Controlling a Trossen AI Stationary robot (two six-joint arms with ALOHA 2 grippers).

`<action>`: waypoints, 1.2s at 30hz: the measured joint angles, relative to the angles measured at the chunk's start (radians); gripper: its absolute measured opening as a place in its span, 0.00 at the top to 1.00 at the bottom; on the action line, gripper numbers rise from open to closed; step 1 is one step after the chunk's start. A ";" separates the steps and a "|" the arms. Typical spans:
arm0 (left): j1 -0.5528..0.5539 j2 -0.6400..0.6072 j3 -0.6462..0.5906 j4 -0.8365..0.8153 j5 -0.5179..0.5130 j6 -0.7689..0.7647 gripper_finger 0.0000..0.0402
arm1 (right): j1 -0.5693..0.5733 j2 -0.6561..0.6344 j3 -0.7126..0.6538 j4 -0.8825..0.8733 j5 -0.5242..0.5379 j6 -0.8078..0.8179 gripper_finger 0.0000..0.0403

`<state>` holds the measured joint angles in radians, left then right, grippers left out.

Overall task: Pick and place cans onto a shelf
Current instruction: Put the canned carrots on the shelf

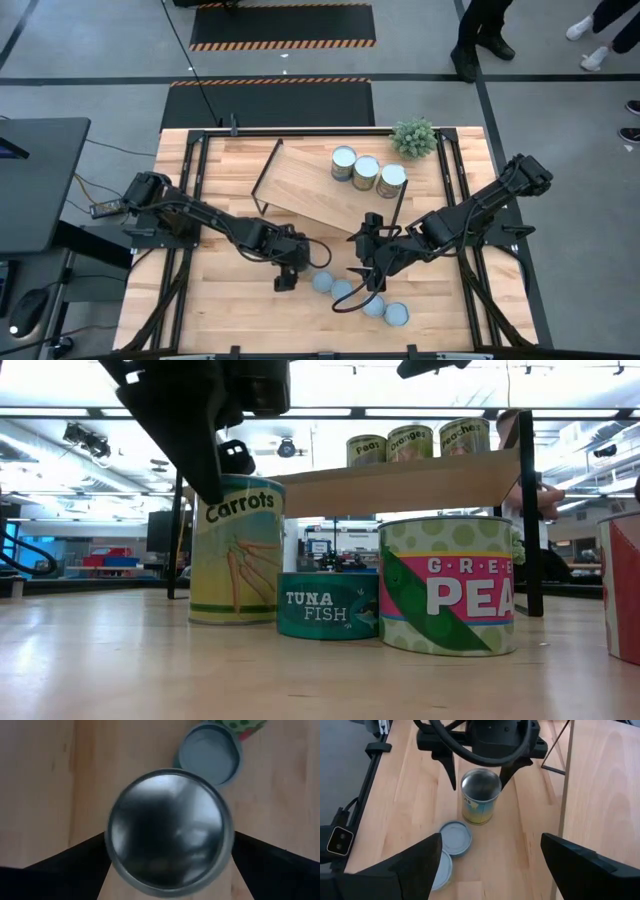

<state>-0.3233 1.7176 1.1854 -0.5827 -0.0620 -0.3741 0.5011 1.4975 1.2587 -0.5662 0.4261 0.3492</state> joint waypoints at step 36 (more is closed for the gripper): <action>0.077 -0.005 0.278 -0.270 0.158 0.127 0.22 | 0.005 -0.007 0.000 0.018 -0.059 0.015 0.14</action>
<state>-0.2460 1.7126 1.4637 -0.8525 0.0960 -0.2475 0.5056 1.4900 1.2591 -0.5481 0.3671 0.3647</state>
